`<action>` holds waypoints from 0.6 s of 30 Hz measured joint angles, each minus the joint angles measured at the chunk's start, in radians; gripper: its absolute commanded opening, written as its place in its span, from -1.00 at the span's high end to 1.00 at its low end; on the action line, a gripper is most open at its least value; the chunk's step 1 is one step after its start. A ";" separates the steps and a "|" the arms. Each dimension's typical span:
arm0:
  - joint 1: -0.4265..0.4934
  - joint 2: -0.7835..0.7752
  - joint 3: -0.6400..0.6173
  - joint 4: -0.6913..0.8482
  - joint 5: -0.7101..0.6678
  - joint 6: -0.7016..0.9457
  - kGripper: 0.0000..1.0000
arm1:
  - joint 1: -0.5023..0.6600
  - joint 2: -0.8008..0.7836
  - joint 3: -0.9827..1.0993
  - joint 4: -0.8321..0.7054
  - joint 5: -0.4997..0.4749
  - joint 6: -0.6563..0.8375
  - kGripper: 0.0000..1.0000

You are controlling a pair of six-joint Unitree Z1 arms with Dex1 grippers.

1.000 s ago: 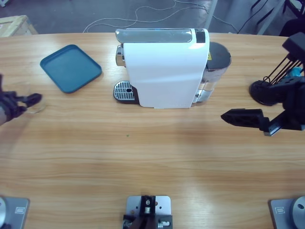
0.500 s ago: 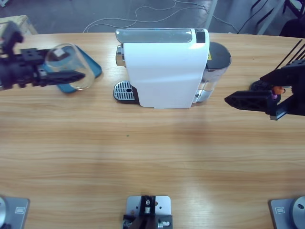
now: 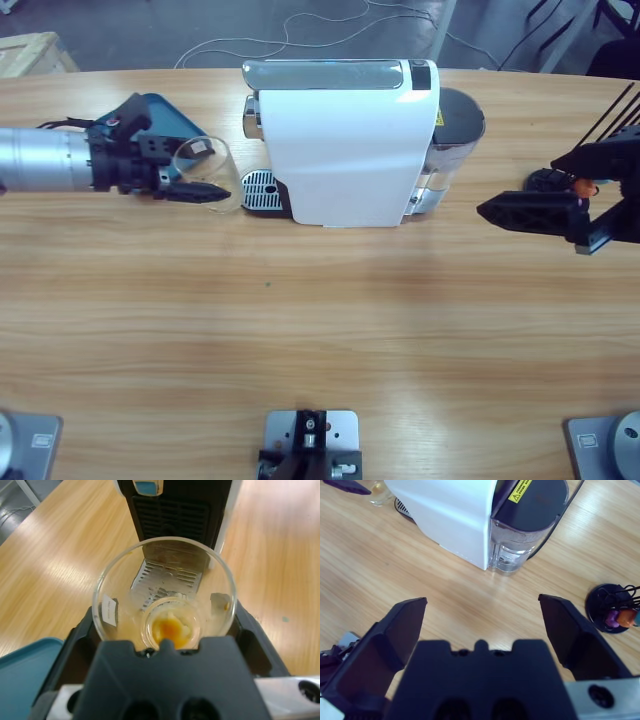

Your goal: Pour coffee

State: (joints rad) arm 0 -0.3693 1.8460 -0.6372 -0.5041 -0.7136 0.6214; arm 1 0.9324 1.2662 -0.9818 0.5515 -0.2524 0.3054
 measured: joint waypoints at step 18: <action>-0.097 0.078 -0.129 0.030 0.129 0.000 1.00 | 0.000 -0.003 0.008 -0.004 0.000 0.000 -1.00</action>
State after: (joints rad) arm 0 -0.4661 1.9237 -0.7660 -0.4740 -0.5846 0.6214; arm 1 0.9324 1.2636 -0.9738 0.5472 -0.2524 0.3053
